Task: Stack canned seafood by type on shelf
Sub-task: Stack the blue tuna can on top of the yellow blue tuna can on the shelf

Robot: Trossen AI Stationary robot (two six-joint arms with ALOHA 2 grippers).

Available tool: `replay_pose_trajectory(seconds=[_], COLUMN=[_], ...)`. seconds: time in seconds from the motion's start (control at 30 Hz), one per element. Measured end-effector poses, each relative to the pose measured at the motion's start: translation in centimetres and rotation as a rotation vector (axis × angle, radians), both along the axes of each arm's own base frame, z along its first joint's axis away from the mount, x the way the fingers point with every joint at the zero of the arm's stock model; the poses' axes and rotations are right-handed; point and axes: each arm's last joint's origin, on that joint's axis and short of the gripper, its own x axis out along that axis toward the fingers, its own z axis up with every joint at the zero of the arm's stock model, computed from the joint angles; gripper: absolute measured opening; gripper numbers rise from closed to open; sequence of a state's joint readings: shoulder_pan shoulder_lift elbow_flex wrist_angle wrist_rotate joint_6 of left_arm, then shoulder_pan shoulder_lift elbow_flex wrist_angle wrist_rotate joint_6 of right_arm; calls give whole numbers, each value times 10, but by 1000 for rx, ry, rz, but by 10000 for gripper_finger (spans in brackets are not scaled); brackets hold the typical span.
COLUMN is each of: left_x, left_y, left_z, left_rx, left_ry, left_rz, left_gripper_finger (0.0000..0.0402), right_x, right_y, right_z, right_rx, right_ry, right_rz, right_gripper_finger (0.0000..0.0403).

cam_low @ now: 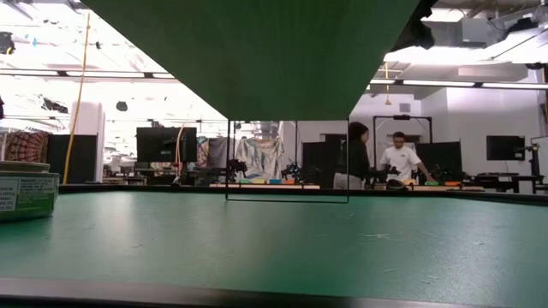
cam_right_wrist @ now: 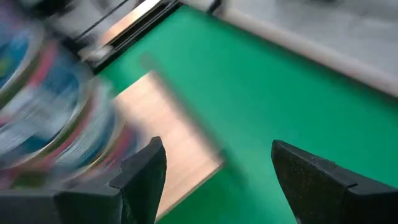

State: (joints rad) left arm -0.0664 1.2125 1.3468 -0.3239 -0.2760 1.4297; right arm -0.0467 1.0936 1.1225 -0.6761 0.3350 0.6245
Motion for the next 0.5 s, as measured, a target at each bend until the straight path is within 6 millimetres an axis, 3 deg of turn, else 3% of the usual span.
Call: replay_pose_trajectory(seconds=[0.13, 0.27, 0.37, 0.5], left_x=[-28, -60, -83, -103], left_y=[-6, -3, 1, 6], left_z=[16, 22, 23, 16], left_rx=[-317, -698, -1011, -1323], left_ry=[-122, -214, -282, -345], left_rz=[45, 191, 299, 443], left_gripper_finger=[297, 297, 297, 297], right_x=[-5, -14, -18, -27], right_y=[9, 29, 45, 58], right_z=[-3, -22, -43, -86], right_rx=[228, 400, 466, 572], right_ry=[29, 273, 492, 723], right_rz=[182, 325, 468, 647], right_gripper_finger=[310, 310, 310, 301])
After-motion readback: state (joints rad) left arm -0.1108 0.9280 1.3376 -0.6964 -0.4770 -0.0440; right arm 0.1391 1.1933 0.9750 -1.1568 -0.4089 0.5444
